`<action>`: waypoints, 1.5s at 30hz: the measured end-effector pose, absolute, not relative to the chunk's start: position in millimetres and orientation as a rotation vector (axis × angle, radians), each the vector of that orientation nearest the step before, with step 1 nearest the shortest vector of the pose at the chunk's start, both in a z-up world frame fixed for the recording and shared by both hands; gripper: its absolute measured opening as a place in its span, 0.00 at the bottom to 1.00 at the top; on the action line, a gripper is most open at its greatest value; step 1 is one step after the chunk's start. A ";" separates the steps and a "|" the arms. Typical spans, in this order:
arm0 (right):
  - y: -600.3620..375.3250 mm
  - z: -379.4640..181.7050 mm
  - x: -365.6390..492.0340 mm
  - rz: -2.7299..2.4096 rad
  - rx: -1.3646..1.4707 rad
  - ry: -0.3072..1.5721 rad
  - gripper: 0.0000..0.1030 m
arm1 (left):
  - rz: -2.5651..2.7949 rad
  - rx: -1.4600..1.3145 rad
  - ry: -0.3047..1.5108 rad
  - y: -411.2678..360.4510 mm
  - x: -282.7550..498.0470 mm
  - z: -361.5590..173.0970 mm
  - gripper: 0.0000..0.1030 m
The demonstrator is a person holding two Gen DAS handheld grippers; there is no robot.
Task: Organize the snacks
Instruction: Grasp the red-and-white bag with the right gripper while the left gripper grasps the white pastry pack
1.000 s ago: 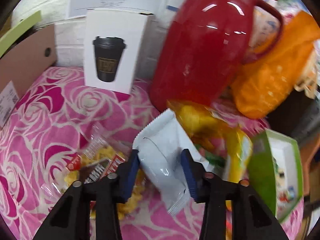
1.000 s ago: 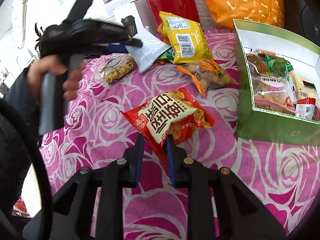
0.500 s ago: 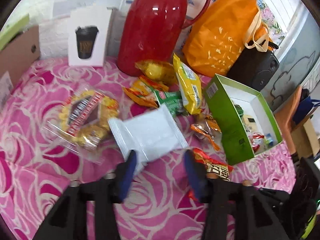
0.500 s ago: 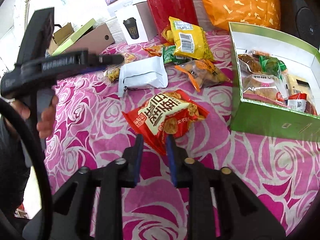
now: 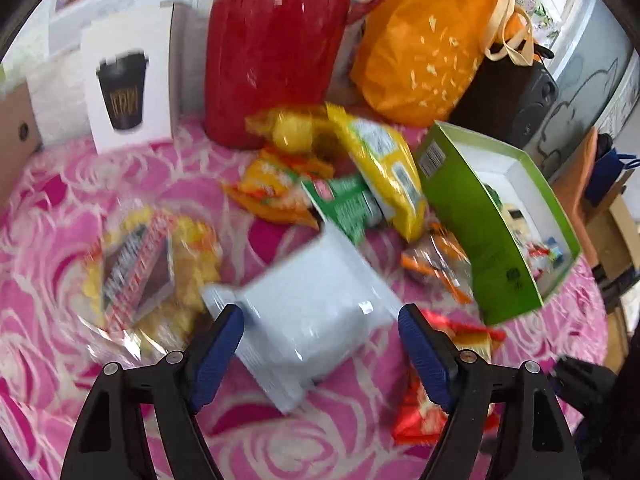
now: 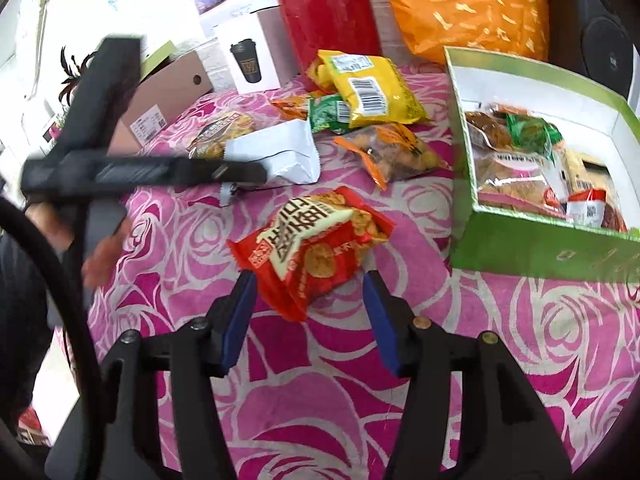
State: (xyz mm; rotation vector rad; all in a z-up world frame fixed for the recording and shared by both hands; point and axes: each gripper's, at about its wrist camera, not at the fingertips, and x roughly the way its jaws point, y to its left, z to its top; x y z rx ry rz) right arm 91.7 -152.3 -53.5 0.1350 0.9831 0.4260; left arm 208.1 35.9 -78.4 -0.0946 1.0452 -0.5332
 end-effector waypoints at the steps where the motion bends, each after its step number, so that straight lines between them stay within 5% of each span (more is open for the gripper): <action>1: -153.6 -53.5 91.3 0.425 0.137 0.981 0.55 | -0.546 -0.115 1.061 38.1 200.5 -81.1 0.79; 11: -152.5 -46.3 82.3 0.434 0.130 0.969 0.55 | -0.579 -0.022 0.900 37.0 187.3 -50.4 0.79; 18: -151.9 -49.6 83.8 0.447 0.138 0.979 0.55 | -0.625 0.020 1.005 21.6 229.4 -76.4 0.79; 32: -135.2 -67.5 104.9 0.455 0.155 1.006 0.55 | -0.518 -0.023 0.988 26.7 191.4 -70.5 0.79; 39: -139.4 -73.8 101.7 0.463 0.177 1.012 0.18 | -0.465 0.055 1.045 4.3 193.8 -101.0 0.78; 45: -147.4 -64.5 90.9 0.477 0.189 0.980 0.12 | -0.437 -0.074 1.067 21.1 195.1 -98.5 0.63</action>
